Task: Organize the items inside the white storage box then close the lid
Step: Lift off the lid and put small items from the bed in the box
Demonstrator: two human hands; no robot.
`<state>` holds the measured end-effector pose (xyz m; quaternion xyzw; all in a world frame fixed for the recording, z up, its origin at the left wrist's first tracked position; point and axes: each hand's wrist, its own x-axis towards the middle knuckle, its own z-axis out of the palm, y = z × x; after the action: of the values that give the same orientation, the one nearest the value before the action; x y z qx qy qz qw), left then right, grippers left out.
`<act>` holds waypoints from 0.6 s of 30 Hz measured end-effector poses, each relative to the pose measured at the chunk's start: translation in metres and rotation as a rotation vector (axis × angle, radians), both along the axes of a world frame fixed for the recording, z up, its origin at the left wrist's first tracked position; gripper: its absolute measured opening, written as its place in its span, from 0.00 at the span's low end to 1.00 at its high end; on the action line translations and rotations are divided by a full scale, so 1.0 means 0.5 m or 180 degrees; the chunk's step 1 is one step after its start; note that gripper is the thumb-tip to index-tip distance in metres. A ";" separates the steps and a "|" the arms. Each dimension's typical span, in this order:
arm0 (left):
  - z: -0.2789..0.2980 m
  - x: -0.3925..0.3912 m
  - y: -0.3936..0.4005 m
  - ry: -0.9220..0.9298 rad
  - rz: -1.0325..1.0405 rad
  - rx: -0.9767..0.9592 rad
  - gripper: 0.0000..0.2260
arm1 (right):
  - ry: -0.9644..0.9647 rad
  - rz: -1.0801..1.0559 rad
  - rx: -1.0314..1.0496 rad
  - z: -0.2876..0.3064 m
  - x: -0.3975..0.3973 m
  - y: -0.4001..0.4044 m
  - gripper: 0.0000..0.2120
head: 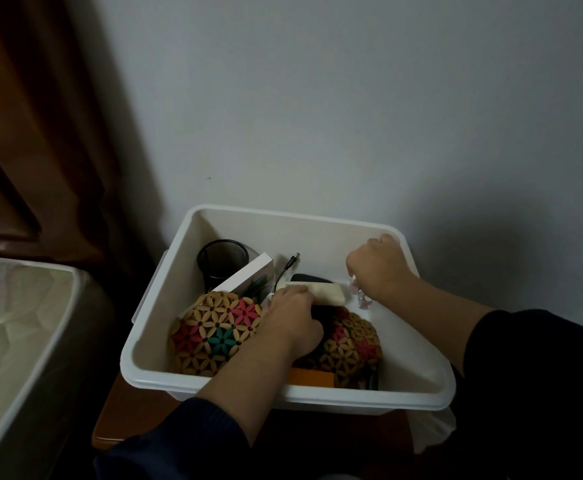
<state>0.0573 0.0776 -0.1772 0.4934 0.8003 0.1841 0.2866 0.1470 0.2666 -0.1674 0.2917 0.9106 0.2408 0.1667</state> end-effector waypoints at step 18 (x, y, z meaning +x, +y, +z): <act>-0.007 -0.003 -0.003 -0.0183 0.0107 0.0063 0.26 | -0.0068 -0.0148 -0.0107 0.017 0.007 -0.031 0.20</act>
<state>0.0559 0.0764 -0.1805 0.4772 0.7981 0.2108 0.3014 0.1505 0.2514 -0.1591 0.3074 0.9056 0.2247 0.1868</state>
